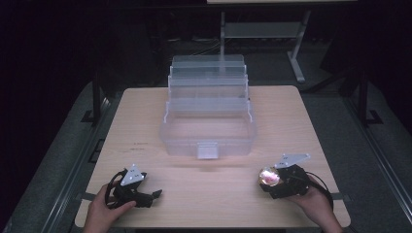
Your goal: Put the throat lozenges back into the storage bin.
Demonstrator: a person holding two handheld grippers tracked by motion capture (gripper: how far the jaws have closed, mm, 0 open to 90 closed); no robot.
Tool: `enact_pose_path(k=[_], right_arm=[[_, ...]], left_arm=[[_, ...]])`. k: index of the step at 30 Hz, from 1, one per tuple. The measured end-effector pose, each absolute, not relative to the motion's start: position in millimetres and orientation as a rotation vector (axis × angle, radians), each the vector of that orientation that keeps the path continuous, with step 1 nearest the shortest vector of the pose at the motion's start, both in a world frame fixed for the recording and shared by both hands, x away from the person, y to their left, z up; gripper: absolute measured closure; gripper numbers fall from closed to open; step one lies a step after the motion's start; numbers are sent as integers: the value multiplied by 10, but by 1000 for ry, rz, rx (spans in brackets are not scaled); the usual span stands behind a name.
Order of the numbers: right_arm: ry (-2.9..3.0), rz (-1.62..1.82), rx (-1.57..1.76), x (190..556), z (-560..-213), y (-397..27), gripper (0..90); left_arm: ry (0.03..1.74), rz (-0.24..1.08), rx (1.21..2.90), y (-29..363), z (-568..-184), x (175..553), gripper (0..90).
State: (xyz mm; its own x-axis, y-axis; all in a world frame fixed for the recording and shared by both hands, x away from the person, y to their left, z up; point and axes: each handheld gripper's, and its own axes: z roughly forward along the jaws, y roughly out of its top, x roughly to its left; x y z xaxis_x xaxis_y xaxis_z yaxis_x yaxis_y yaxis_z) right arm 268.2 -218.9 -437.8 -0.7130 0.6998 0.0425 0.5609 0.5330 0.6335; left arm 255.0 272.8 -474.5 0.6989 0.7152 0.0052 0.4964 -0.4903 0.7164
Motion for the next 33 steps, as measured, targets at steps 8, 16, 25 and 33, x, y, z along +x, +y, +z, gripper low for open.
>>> enact_pose_path(k=[8,16,25,33], right_arm=[[2539,939,1075,2717,-4345,-2232,195],[2522,952,1095,2752,-4296,-2281,195],[2510,952,1097,2791,-4252,-2303,195],[2498,954,1097,2827,-4197,-2322,195]], left_arm=[[920,395,2193,2728,-4745,2550,109],[921,395,2193,2728,-4745,2549,109],[918,397,2194,2729,-4745,2551,109],[918,396,2194,2729,-4744,2551,109]])
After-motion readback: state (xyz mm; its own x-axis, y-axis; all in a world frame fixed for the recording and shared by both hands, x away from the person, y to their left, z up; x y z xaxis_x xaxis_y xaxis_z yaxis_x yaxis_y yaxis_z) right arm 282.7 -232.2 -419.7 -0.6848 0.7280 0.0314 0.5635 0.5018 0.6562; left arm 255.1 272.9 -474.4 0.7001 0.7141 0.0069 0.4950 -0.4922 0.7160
